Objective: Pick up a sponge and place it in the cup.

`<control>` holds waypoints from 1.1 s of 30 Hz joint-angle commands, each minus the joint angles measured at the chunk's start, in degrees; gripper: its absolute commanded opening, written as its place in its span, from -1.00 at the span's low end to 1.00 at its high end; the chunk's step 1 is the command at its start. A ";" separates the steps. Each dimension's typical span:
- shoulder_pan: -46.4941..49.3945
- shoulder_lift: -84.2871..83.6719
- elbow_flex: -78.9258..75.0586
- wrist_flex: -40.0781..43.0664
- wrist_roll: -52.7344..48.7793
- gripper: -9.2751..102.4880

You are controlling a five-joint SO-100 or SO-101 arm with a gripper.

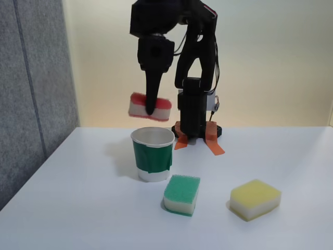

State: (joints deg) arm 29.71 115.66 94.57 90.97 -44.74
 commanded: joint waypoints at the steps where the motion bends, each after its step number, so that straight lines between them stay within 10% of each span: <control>1: 0.79 -0.09 1.23 -0.35 -1.93 -0.83; 23: 1.23 -0.62 1.67 1.23 -3.78 -0.21; 33: 1.67 2.46 -5.19 3.78 -5.01 -0.29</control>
State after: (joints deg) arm 30.67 114.08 92.46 93.43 -49.39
